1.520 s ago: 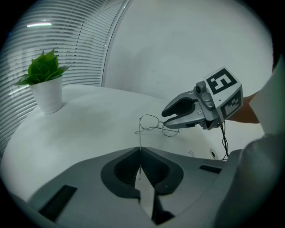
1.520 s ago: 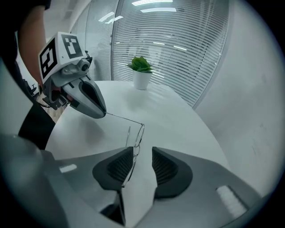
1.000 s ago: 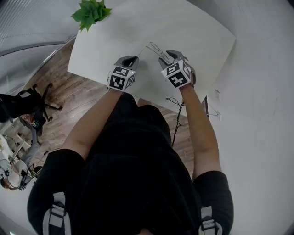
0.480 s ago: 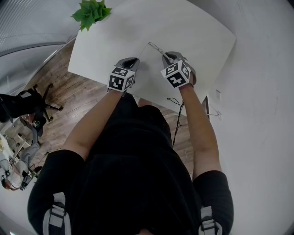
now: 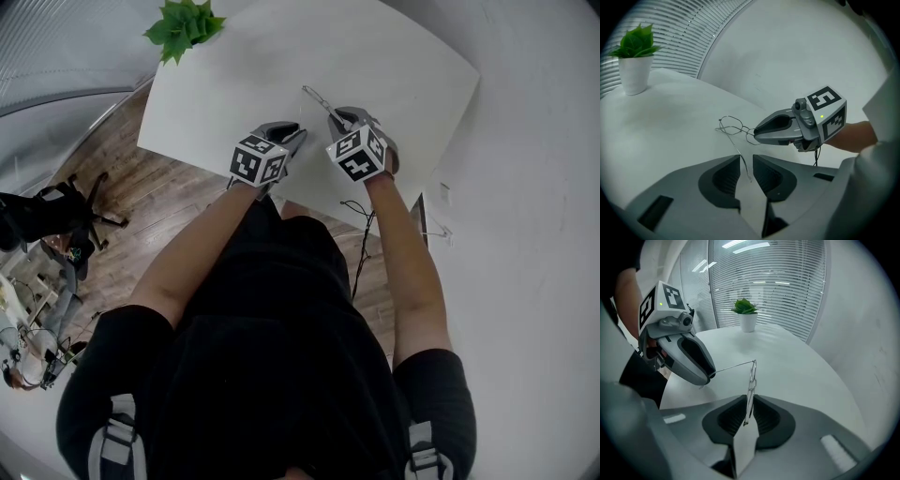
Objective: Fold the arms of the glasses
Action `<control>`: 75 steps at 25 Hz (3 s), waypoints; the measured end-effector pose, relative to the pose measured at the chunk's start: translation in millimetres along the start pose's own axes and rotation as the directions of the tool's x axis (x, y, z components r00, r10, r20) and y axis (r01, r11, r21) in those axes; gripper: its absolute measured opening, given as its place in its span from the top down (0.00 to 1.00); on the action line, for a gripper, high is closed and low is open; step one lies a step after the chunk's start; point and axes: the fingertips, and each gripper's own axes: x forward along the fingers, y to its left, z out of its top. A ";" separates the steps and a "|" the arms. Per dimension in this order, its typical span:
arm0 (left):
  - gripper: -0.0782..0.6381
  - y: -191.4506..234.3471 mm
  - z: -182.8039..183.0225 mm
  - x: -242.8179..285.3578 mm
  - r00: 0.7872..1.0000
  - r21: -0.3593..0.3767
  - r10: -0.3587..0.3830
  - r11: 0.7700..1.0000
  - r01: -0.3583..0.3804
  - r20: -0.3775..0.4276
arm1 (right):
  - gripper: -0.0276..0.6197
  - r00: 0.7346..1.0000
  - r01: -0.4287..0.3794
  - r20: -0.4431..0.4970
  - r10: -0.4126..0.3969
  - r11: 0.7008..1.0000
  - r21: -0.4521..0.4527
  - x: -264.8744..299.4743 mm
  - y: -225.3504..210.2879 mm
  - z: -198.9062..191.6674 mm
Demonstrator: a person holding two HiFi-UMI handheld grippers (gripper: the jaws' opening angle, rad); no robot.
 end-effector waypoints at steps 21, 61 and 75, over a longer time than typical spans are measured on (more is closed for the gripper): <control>0.65 -40.5 -0.5 24.5 0.970 0.148 -0.215 0.962 0.230 -0.110 | 0.86 0.999 -0.051 0.009 0.052 0.997 -0.063 -3.1 6.2 0.1; 0.54 -48.1 -16.5 19.4 0.940 0.277 -0.275 0.905 0.323 -0.201 | 0.75 0.994 -0.058 -0.099 0.039 0.979 -0.197 11.8 17.6 -18.2; 0.54 -28.7 -12.6 -8.2 0.965 0.280 -0.209 0.928 0.247 -0.160 | 0.68 0.997 -0.047 -0.069 0.029 0.965 -0.259 -2.9 20.6 -16.0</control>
